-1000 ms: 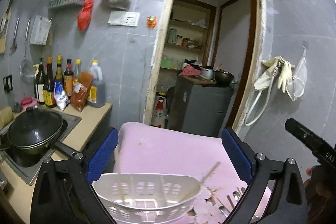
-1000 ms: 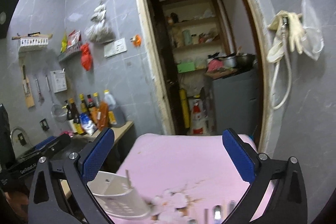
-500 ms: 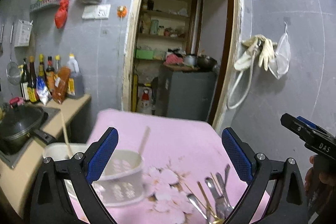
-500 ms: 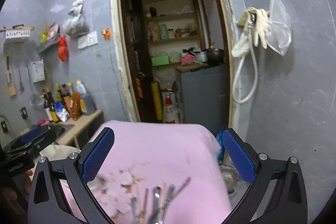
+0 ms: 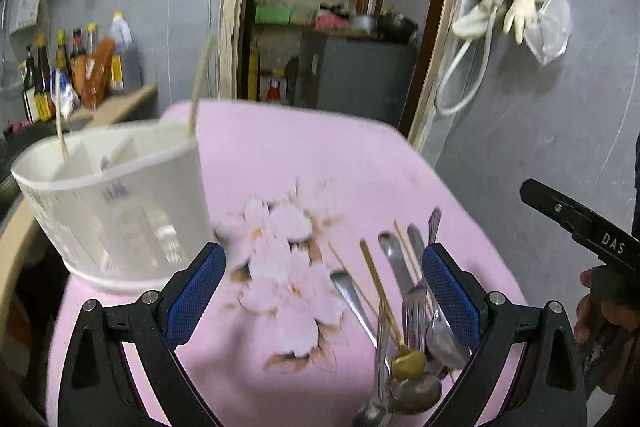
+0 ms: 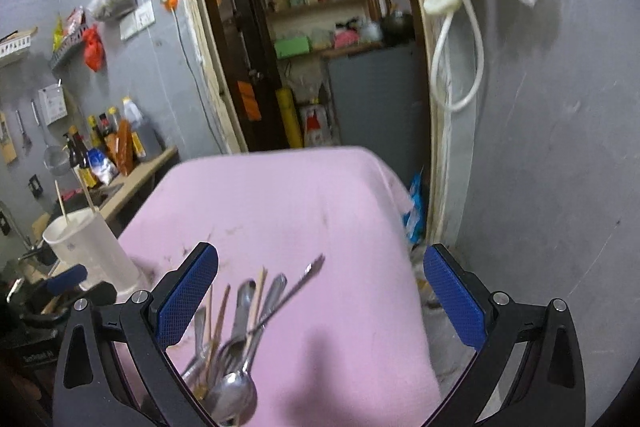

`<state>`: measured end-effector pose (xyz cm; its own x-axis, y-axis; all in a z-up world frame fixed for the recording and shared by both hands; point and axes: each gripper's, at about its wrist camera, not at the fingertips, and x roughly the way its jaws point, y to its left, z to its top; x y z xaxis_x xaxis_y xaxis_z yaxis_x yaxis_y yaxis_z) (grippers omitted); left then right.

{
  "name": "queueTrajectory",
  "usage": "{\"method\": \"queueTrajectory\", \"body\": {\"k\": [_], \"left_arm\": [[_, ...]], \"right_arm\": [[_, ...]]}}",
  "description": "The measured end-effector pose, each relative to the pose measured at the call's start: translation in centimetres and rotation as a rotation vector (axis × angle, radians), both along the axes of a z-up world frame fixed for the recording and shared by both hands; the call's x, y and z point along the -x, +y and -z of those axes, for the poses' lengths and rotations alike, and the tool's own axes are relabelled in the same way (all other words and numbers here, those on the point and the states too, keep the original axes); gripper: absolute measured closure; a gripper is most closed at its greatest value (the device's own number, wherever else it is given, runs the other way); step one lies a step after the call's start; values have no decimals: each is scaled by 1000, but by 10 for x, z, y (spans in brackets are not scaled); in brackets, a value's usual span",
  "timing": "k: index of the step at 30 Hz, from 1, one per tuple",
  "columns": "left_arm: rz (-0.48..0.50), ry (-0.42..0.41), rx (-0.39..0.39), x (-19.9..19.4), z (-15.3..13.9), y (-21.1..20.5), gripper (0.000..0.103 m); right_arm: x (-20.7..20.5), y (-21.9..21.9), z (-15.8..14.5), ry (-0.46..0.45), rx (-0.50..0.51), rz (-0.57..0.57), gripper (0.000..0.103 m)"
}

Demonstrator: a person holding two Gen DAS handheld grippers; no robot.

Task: Organize utensils
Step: 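Move both tools back down to the utensil pile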

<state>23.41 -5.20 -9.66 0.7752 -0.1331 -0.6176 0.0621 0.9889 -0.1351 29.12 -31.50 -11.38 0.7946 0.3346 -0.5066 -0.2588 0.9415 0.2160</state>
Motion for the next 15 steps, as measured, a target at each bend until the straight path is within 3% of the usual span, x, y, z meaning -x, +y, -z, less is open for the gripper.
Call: {"method": "queueTrajectory", "body": {"k": [3,4,7,15], "left_arm": [[3,64,25,-7,15,-1,12],[6,82,36,-8,18,0,19],[18,151,63,-18,31,-1,37],[29,266,100,-37,48,-2,65]], "right_arm": [[-9,3,13,56,-3,-40,22],[-12,5,18,77,3,-55,29],[-21,11,31,130,18,-94,35],[-44,26,54,241,18,-152,51]]}}
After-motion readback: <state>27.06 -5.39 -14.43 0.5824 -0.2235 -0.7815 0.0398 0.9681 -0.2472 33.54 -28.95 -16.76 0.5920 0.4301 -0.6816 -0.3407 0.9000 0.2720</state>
